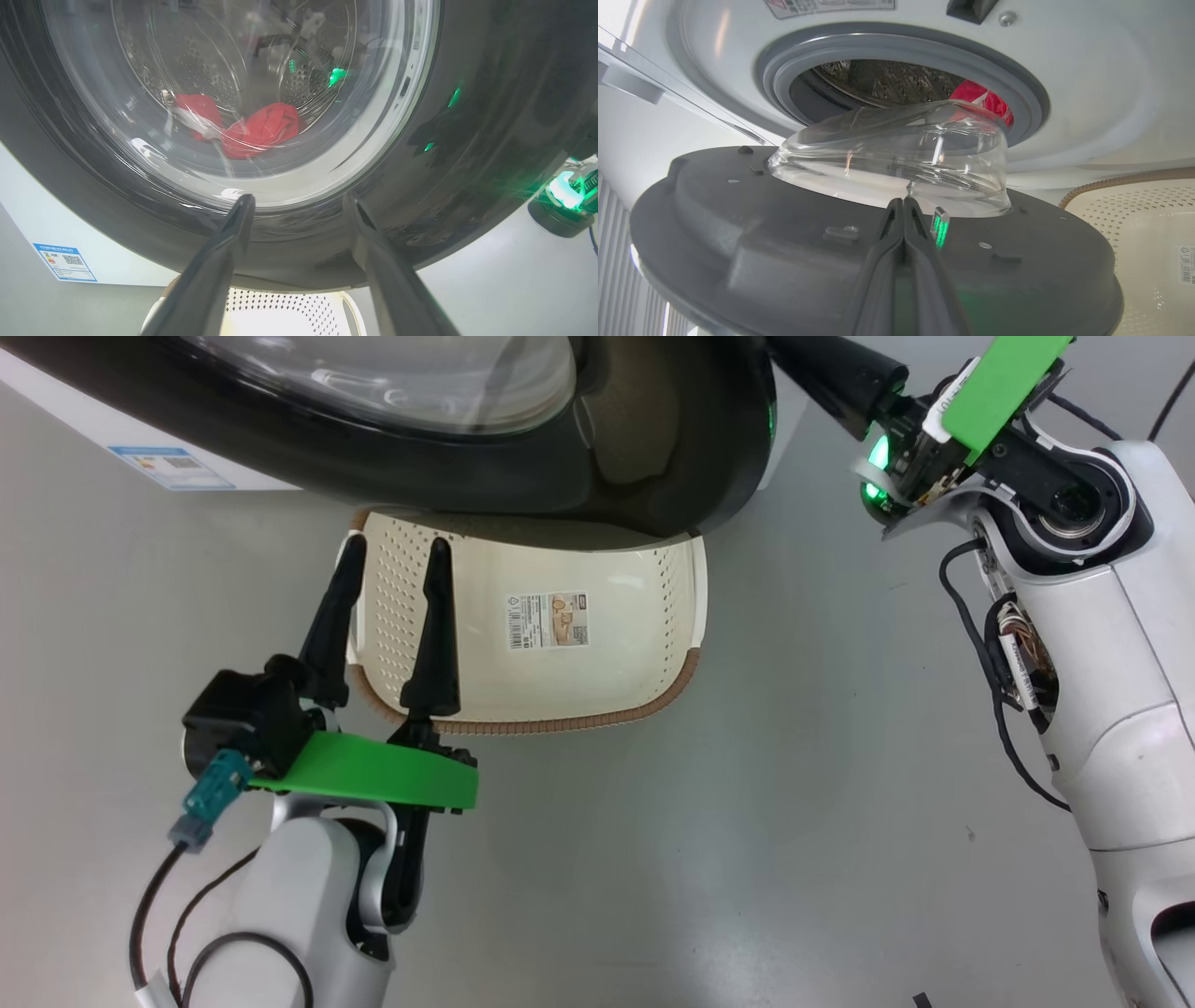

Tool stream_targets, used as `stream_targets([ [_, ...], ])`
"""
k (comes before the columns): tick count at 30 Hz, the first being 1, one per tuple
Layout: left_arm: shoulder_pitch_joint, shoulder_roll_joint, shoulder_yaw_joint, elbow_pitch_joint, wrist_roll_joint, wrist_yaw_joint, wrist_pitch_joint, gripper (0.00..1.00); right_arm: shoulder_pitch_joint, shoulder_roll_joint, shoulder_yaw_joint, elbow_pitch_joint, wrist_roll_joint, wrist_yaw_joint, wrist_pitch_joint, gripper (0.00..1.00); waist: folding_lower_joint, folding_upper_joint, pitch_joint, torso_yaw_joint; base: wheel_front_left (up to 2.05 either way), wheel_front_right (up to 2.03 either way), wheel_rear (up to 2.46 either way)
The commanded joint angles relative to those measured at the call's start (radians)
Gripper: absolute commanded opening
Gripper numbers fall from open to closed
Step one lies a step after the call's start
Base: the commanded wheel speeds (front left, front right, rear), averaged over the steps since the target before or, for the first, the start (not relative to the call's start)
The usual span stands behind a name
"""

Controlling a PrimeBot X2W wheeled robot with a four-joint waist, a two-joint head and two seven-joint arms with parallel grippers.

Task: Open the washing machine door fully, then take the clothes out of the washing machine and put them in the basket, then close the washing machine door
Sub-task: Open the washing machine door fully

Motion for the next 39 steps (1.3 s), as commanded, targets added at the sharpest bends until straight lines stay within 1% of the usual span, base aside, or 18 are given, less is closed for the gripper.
stream_targets([
  [1,0.013,0.025,0.034,-0.021,0.006,-0.008,-0.009,1.00,0.028,0.016,-0.009,-0.025,-0.017,0.001,-0.028,0.50,0.0000,0.0000,0.001,-0.006,0.00,0.00,0.00],
  [2,0.012,0.025,0.035,-0.021,0.008,-0.008,-0.009,1.00,0.030,0.014,-0.015,-0.027,-0.025,0.001,-0.046,1.00,0.0000,0.0000,0.001,-0.009,0.00,0.00,0.00],
  [6,0.013,0.025,0.043,-0.022,0.018,-0.014,-0.009,1.00,0.047,0.000,-0.036,-0.044,-0.050,0.001,-0.107,1.00,0.0000,0.0000,-0.003,-0.020,0.00,0.00,0.00],
  [9,0.017,0.025,0.052,-0.024,0.022,-0.018,-0.009,1.00,0.073,-0.017,-0.043,-0.091,-0.089,0.001,-0.160,1.00,0.0000,0.0000,-0.005,-0.029,0.00,0.00,0.00],
  [11,0.020,0.025,0.061,-0.029,0.027,-0.023,-0.009,1.00,0.093,-0.042,-0.034,-0.134,-0.165,0.001,-0.231,1.00,0.0000,0.0000,-0.005,-0.037,0.00,0.00,0.00],
  [14,0.021,0.025,0.081,-0.059,0.039,-0.030,-0.009,1.00,0.129,-0.084,0.005,-0.190,-0.331,0.001,-0.378,1.00,0.0000,0.0000,-0.003,-0.043,0.00,0.00,0.00],
  [15,0.024,0.025,0.085,-0.068,0.037,-0.034,-0.009,1.00,0.144,-0.090,0.017,-0.204,-0.371,0.001,-0.420,1.00,0.0000,0.0000,-0.003,-0.044,0.00,0.00,0.00],
  [19,0.032,0.025,0.100,-0.089,0.046,-0.039,-0.009,1.00,0.200,-0.111,0.050,-0.236,-0.500,0.001,-0.562,1.00,0.0000,0.0000,-0.005,-0.046,0.00,0.00,0.00],
  [25,0.045,0.025,0.118,-0.126,0.048,-0.037,-0.009,1.00,0.277,-0.140,0.092,-0.249,-0.702,0.001,-0.735,1.00,0.0000,0.0000,-0.013,-0.046,0.00,0.00,0.00],
  [26,0.049,0.025,0.121,-0.131,0.048,-0.036,-0.009,1.00,0.288,-0.145,0.100,-0.252,-0.739,0.001,-0.757,1.00,0.0000,0.0000,-0.015,-0.046,0.00,0.00,0.00],
  [27,0.049,0.025,0.121,-0.131,0.048,-0.036,-0.009,1.00,0.288,-0.145,0.100,-0.252,-0.739,0.001,-0.757,1.00,0.0000,0.0000,-0.015,-0.046,0.00,0.00,0.00],
  [32,0.068,0.025,0.129,-0.143,0.059,-0.031,-0.009,1.00,0.338,-0.142,0.094,-0.262,-0.935,0.001,-0.837,1.00,0.0000,0.0000,-0.022,-0.049,0.00,0.00,0.00],
  [36,0.076,0.025,0.131,-0.153,0.075,-0.027,-0.009,1.00,0.383,-0.109,0.044,-0.294,-1.100,0.001,-0.862,1.00,0.0000,0.0000,-0.027,-0.047,0.00,0.00,0.00],
  [39,0.076,0.025,0.145,-0.205,0.085,-0.026,-0.009,1.00,0.415,-0.078,-0.003,-0.327,-1.202,0.001,-0.869,1.00,0.0000,0.0000,-0.027,-0.045,0.00,0.00,0.00],
])
